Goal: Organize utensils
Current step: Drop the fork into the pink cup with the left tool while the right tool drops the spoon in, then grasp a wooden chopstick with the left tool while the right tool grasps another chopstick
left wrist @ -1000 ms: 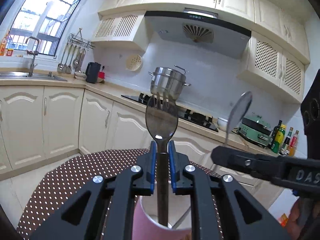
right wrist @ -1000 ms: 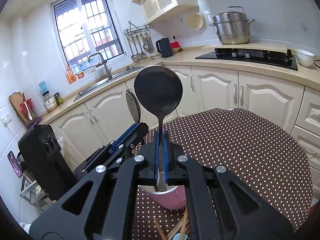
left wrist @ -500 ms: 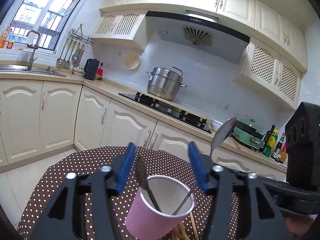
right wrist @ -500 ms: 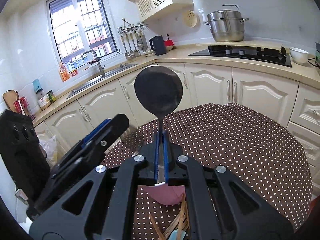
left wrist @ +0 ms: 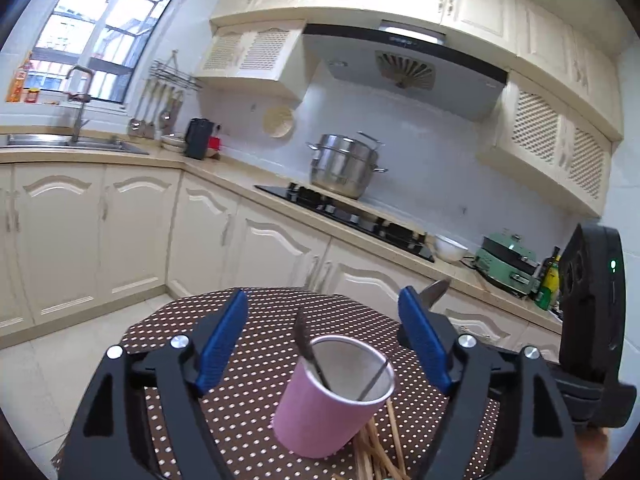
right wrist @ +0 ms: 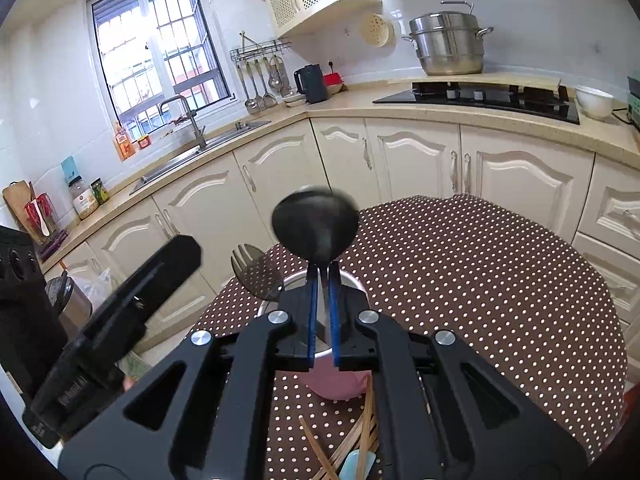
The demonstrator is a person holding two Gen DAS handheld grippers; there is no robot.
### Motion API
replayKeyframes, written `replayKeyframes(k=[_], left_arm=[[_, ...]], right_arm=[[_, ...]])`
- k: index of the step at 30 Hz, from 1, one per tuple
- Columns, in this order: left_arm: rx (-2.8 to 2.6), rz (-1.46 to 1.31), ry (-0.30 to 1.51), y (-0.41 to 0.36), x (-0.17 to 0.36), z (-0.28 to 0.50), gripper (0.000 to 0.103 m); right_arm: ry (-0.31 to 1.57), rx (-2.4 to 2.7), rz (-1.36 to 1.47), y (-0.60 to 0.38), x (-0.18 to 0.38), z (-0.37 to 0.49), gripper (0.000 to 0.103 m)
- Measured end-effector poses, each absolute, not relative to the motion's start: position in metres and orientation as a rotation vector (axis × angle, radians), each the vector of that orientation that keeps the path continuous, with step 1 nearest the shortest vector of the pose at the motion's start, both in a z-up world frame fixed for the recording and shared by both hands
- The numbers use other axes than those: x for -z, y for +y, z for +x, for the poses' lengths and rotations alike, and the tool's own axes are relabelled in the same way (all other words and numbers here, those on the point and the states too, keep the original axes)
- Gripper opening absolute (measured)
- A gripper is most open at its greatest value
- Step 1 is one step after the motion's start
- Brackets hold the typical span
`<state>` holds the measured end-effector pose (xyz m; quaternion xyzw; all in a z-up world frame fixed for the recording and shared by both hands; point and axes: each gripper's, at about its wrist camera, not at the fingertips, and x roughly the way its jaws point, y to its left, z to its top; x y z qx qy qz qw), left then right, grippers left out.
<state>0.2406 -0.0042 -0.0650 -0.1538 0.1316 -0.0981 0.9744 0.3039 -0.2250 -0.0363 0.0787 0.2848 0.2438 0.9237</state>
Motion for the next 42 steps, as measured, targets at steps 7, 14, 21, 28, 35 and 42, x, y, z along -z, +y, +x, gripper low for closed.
replayKeyframes(k=[7,14,21,28,35,42], left_arm=[[0.163,-0.287,0.279,0.000,0.060,0.226,0.077],[0.145,-0.272,0.333,0.006,0.052,0.209,0.079],[0.171,-0.221,0.470,0.000,0.060,0.202,0.079],[0.212,-0.212,0.688,-0.014,0.093,0.205,0.079],[0.264,-0.194,0.867,-0.029,0.130,0.208,0.079],[0.277,-0.207,0.912,-0.041,0.141,0.208,0.079]], right_arm=[[0.549,-0.489,0.161,-0.227,0.033,0.294,0.063],[0.539,-0.488,0.161,-0.235,0.024,0.281,0.063],[0.560,-0.457,0.106,-0.257,0.021,0.262,0.064],[0.690,-0.438,0.008,-0.282,0.047,0.248,0.064],[0.880,-0.429,-0.078,-0.293,0.096,0.245,0.064],[0.984,-0.474,-0.079,-0.294,0.126,0.248,0.049]])
